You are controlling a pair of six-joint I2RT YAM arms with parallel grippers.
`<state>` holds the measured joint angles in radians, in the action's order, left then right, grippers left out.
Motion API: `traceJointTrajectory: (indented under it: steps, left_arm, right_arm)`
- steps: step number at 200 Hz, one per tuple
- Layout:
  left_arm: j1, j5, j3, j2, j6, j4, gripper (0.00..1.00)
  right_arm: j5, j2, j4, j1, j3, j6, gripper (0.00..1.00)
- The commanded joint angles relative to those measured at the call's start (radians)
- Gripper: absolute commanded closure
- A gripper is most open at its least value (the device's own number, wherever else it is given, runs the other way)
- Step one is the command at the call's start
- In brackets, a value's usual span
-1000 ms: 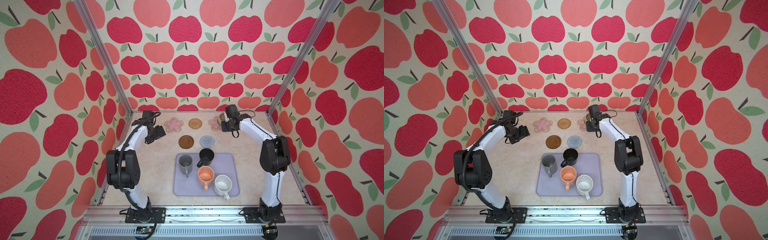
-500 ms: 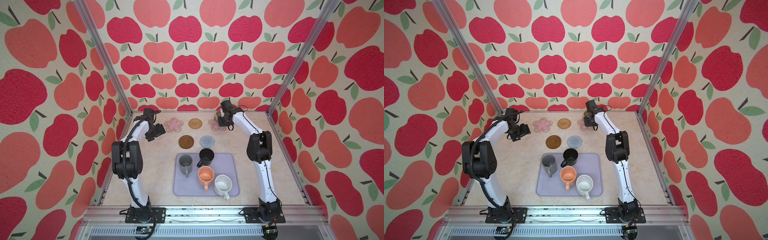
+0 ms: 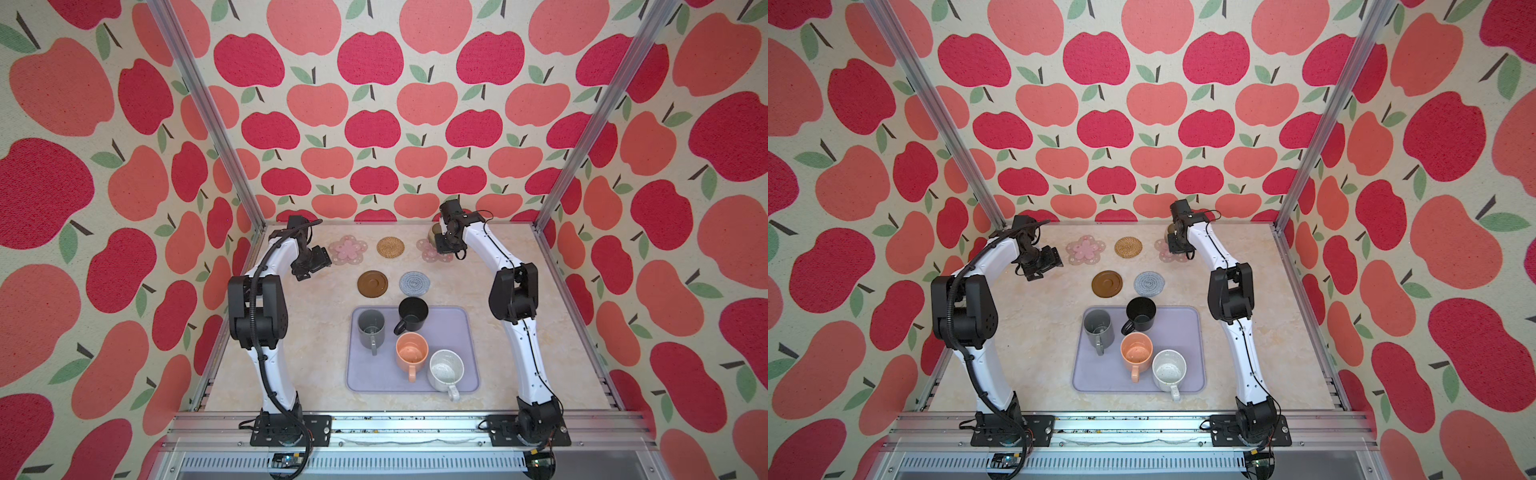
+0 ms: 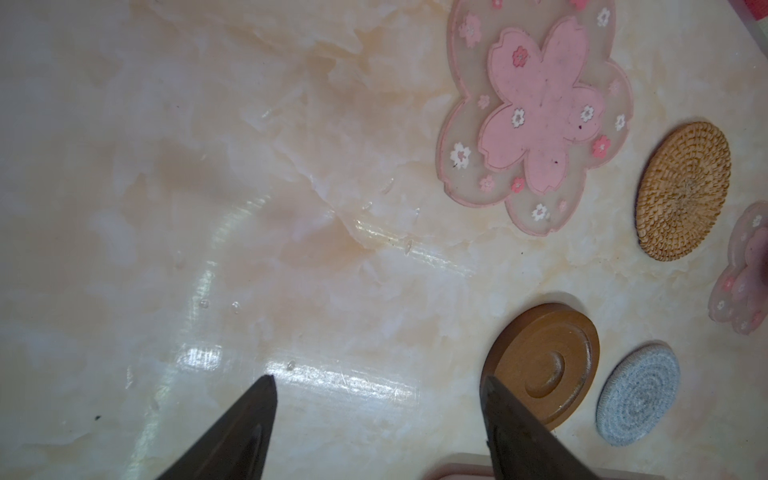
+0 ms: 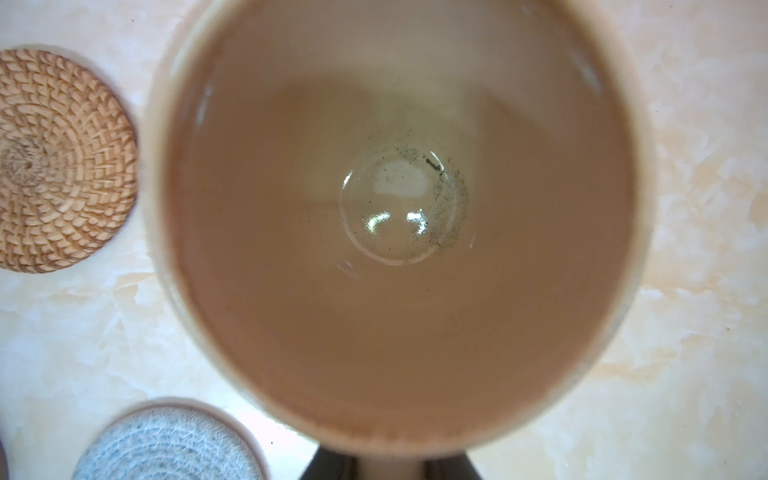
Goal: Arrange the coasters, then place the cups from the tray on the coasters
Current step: 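Lower the beige mug onto the farthest pink flower coaster with the right gripper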
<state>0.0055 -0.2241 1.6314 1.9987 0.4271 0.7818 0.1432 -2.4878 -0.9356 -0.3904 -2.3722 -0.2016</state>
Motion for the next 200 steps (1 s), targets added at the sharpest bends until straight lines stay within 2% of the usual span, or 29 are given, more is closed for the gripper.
traceJointTrajectory:
  steps: [1, 151, 200]
  left_arm:
    - [0.009, -0.014, 0.029, 0.019, -0.015, 0.027, 0.20]
    - [0.017, -0.023, 0.015, 0.022, -0.012, 0.025, 0.21]
    - [0.019, -0.025, 0.013, 0.015, -0.012, 0.030, 0.20]
  right_arm:
    - [-0.001, -0.005, 0.020, 0.005, -0.060, 0.016, 1.00]
    - [0.019, -0.027, 0.010, -0.028, -0.052, 0.006, 1.00]
    - [0.025, -0.013, 0.000, -0.031, -0.011, -0.025, 0.96]
